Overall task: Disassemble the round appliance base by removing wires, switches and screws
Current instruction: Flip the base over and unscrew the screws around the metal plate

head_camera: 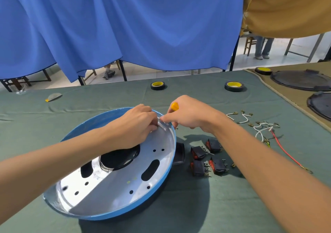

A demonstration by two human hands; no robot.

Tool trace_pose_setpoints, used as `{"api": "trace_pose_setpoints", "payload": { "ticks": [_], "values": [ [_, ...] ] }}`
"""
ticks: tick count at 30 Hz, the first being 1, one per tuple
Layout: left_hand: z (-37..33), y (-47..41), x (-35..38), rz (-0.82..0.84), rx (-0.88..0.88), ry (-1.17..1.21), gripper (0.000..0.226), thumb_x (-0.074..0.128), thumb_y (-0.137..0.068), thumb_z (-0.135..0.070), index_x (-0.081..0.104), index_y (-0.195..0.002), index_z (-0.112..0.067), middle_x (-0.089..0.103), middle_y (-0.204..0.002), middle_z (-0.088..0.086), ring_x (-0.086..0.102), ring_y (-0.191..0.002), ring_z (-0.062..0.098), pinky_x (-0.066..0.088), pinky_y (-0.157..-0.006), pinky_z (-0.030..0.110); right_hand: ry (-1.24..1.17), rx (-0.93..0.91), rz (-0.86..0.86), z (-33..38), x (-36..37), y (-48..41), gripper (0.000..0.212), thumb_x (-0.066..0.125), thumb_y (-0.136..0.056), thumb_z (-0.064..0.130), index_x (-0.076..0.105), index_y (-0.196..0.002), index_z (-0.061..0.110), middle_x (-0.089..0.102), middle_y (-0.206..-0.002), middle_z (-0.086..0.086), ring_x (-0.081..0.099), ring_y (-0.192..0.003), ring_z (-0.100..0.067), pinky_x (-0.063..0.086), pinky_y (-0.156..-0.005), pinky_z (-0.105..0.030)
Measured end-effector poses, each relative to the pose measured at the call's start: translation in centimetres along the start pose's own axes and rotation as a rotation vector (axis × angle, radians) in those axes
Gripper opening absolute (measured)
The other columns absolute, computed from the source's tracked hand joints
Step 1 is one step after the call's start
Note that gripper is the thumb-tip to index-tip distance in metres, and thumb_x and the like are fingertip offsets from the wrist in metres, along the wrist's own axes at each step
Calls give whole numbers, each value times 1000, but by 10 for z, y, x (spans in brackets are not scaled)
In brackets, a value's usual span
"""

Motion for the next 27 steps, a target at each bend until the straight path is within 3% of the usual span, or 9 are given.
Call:
{"api": "trace_pose_setpoints", "payload": {
  "ticks": [4,8,12,16,19,23,27],
  "values": [
    [-7,-2,-2,-71,93,-45,24,46,-100,-25,65,-110,-15,58,-100,1,48,-96,18,37,-85,27,-19,5,4,-1,2,0,34,66,-86,29,66,-91,-5,58,-58,-1,36,-48,-14,27,-41,-22],
    [-17,3,-1,-126,137,-107,27,43,-100,-17,65,-114,-14,58,-105,2,44,-97,18,44,-82,33,-103,-30,19,2,7,0,10,60,-89,16,61,-79,15,33,-52,0,26,-50,-17,21,-42,-24],
    [-18,5,3,-86,135,-193,31,38,-100,-21,62,-120,-20,56,-112,-2,42,-103,15,48,-80,33,-117,-28,11,-1,7,-1,15,62,-90,21,66,-82,9,41,-61,-5,28,-48,-15,24,-40,-23],
    [-20,3,-2,-122,157,-214,30,37,-100,-25,62,-112,-15,56,-106,0,44,-100,17,48,-78,33,-144,-35,10,-1,8,-2,9,60,-89,16,62,-80,15,34,-55,-2,26,-46,-14,22,-40,-22],
    [-22,4,-6,-152,196,-153,30,38,-100,-24,65,-103,-11,59,-97,4,48,-93,21,48,-78,37,-143,-33,19,-1,9,-2,6,61,-88,17,61,-82,16,38,-65,-7,28,-52,-16,23,-42,-24],
    [-31,3,-16,-167,331,-151,21,54,-94,-18,68,-86,-4,62,-79,9,55,-77,26,40,-74,30,-133,-29,23,-2,9,-1,11,61,-88,17,64,-81,10,40,-69,-8,29,-53,-17,24,-42,-24],
    [-38,3,-14,-122,468,-275,24,49,-95,-18,67,-90,-2,61,-80,10,56,-78,28,42,-76,34,-143,-50,31,1,11,-1,9,59,-87,14,59,-78,16,38,-68,-9,27,-53,-18,22,-42,-25]
  ]
}}
Point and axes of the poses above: each hand's wrist, its own y-axis away from the middle knuckle, its own x-axis out of the palm, z = x × y, the point moved 10 cm from there along -y, towards the middle knuckle
